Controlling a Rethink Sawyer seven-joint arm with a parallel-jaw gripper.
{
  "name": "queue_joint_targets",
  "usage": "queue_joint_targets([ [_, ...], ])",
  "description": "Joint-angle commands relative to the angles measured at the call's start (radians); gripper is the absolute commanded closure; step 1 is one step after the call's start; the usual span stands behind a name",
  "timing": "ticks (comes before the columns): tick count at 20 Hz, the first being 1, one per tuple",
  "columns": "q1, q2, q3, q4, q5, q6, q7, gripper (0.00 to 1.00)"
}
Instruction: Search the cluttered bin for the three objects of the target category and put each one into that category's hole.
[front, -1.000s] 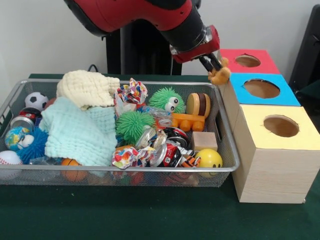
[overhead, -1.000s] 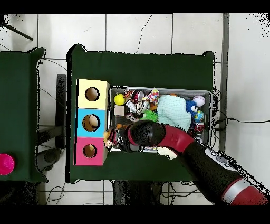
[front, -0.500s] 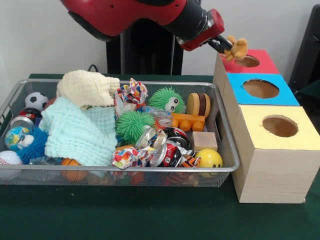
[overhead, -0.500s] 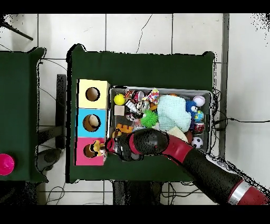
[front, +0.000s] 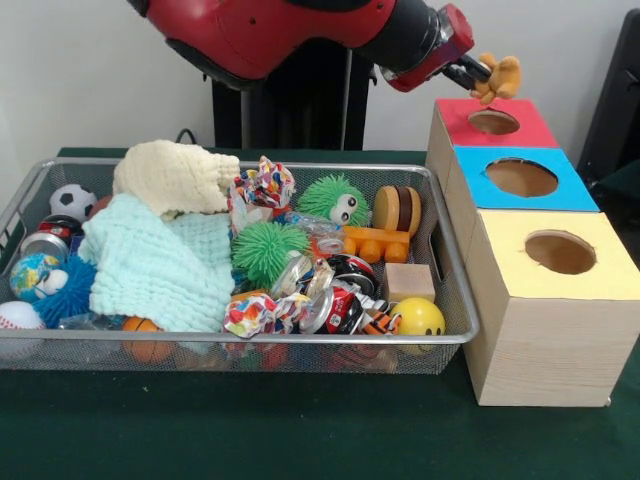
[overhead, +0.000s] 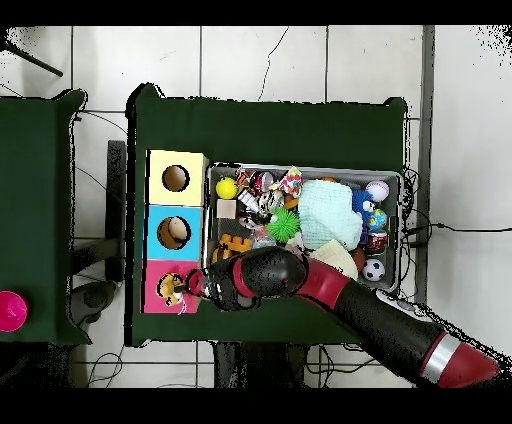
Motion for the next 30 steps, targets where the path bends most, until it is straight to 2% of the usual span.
queue_joint_targets([
  [1,-0.028,0.11,0.055,-0.043,-0.041,-0.1,-0.073,1.0],
  [9,-0.017,0.231,0.011,-0.106,-0.128,-0.164,-0.117,1.0],
  [14,-0.032,0.319,0.012,-0.172,-0.229,-0.174,-0.203,1.0],
  [22,-0.06,0.414,0.044,-0.293,-0.357,-0.085,-0.324,1.0],
  [30,-0.072,0.424,0.061,-0.374,-0.364,0.034,-0.343,1.0],
])
